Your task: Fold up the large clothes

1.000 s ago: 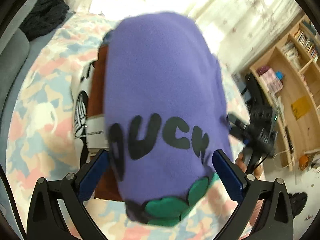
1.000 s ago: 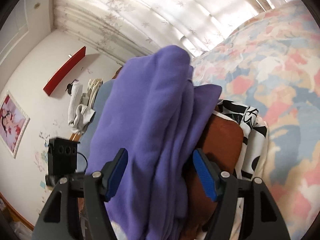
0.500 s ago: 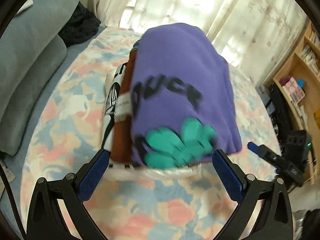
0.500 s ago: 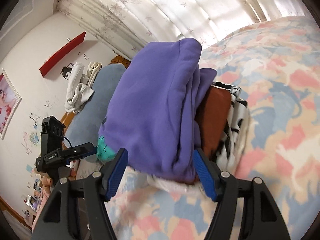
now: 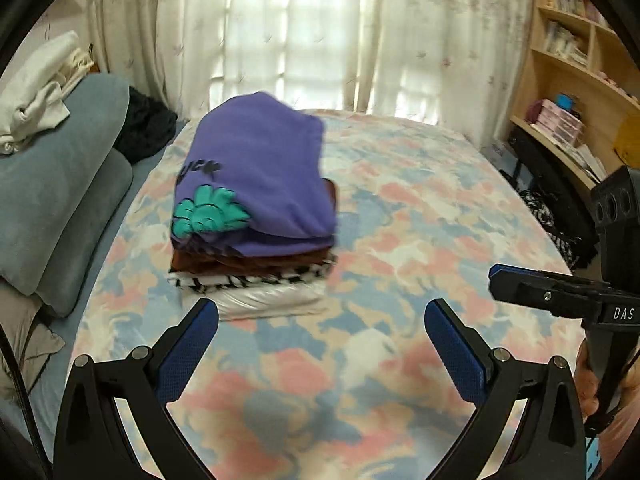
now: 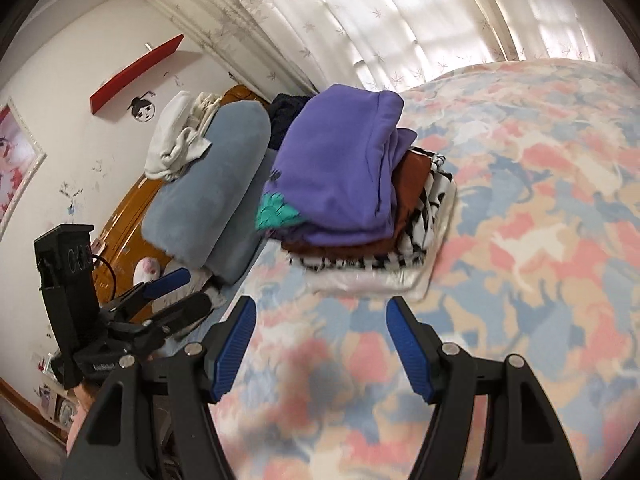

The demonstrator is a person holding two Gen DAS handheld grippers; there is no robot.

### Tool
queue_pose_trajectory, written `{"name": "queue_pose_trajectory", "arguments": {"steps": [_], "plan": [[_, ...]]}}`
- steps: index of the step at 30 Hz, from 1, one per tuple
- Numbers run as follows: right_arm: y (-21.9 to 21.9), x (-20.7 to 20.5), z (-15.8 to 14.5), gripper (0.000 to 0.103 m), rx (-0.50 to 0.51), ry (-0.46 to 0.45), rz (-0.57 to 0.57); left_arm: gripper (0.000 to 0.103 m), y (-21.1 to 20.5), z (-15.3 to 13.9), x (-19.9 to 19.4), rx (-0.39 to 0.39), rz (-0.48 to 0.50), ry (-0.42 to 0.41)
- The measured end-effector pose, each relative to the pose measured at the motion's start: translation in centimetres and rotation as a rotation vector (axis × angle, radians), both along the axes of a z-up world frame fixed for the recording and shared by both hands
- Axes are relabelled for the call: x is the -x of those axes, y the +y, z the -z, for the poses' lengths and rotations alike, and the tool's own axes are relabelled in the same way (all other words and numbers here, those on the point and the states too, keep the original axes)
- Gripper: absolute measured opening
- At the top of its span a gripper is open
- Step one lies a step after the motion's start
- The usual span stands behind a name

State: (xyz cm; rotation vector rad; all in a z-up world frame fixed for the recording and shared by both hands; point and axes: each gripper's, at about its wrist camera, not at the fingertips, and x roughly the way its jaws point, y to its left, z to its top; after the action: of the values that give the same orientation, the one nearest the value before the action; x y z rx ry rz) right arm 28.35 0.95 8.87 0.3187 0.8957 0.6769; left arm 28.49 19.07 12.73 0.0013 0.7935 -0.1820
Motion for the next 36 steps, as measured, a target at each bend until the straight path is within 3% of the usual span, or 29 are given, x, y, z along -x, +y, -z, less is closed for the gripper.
{"name": "queue_pose_trajectory", "arguments": {"steps": [5, 10, 17, 21, 27, 36], "plan": [[-1.9, 5.9, -2.3, 0.068, 0.106, -0.026, 0.008, 0.102, -3.9, -0.6, 5.5, -0.015, 0.015, -0.038], [-3.9, 10.9, -2.8, 0.068, 0.21, -0.063, 0.01, 0.102, -7.2, 0.9, 9.2, -0.017, 0.052, -0.031], [-7.6, 16.6, -0.5, 0.068, 0.303, -0.082, 0.067, 0.102, -10.7, 3.6, 14.8, 0.004, 0.062, -0.048], [-9.2, 19.1, 1.6, 0.068, 0.382, -0.101, 0.133, 0.102, -12.9, 6.0, 17.3, -0.051, 0.039, -0.05], [-11.5, 22.8, 5.3, 0.073, 0.392, -0.108, 0.191, 0.102, -14.7, 9.6, 20.5, -0.05, 0.018, -0.032], [-13.0, 26.7, 7.5, 0.076, 0.368, -0.117, 0.263, 0.102, -15.1, 11.8, 23.7, 0.007, -0.094, -0.029]]}}
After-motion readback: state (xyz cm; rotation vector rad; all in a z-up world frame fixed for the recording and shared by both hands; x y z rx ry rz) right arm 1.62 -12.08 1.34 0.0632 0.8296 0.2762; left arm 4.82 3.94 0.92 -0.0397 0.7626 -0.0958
